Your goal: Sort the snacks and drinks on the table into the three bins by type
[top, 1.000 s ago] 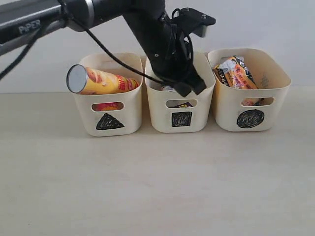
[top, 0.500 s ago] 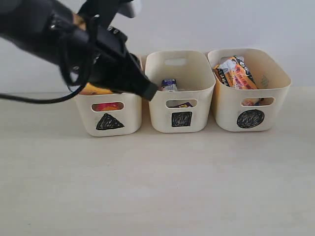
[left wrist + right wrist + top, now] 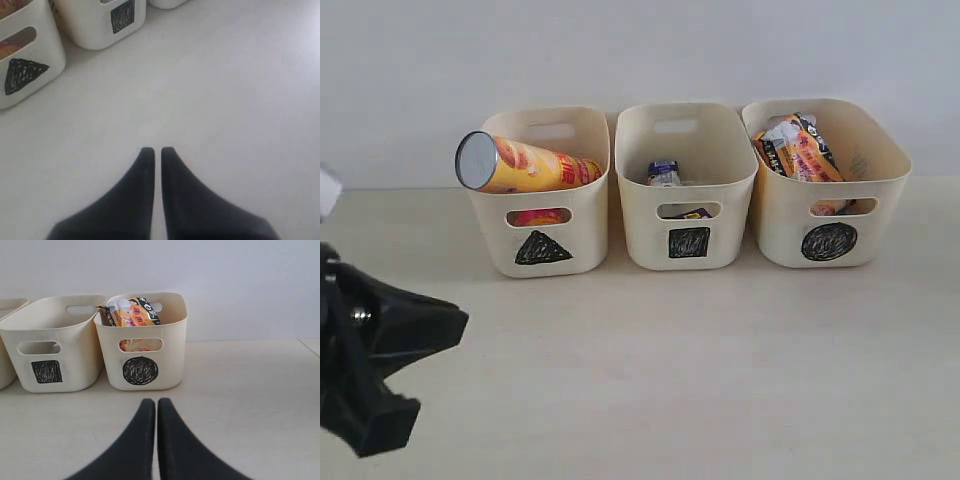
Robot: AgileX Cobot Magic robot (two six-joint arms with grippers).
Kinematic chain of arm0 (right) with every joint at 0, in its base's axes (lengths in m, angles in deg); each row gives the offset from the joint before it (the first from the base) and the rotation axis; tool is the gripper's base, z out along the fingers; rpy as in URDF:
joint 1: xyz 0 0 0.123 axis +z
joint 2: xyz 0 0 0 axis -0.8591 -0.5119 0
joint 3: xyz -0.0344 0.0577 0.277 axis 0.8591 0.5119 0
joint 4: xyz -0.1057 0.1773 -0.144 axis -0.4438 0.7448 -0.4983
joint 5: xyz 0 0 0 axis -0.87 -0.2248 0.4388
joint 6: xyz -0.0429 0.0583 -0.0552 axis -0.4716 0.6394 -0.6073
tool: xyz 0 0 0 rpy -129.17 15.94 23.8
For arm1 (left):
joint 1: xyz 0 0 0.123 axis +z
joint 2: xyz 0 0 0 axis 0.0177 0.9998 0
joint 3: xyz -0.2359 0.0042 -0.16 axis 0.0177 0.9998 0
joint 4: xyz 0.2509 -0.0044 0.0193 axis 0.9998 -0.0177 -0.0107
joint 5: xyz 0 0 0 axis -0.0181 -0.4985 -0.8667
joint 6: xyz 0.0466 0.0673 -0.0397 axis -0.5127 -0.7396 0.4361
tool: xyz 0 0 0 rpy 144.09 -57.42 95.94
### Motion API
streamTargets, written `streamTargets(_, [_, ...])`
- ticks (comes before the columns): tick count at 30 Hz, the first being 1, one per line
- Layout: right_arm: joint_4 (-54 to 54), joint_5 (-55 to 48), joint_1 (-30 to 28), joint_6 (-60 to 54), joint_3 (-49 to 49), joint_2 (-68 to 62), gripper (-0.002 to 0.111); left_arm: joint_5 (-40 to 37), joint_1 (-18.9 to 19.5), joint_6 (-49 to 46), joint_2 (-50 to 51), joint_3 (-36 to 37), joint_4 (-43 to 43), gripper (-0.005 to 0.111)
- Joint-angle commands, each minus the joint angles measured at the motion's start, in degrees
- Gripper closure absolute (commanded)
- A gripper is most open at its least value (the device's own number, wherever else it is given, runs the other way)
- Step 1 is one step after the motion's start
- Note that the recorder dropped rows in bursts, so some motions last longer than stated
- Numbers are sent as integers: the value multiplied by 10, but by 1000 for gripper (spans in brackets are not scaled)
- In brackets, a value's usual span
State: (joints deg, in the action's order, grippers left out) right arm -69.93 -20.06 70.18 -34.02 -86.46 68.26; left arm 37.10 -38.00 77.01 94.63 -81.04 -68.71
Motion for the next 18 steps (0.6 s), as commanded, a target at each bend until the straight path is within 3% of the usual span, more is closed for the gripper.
streamTargets(1, [-2, 3, -1, -1, -1, 3, 108, 94, 1, 10, -59, 83, 5, 102])
streamTargets(3, [-2, 3, -1, -1, -1, 3, 108, 97, 5, 12, -111, 123, 5, 102])
streamTargets(6, [-2, 3, -1, -1, -1, 3, 108, 114, 50, 12, -203, 176, 1, 102])
streamTargets(11, [-2, 4, -1, -1, -1, 3, 108, 145, 158, 10, -348, 259, 1, 102])
streamTargets(18, [-2, 4, -1, -1, -1, 3, 108, 147, 267, 8, -469, 331, 1, 102])
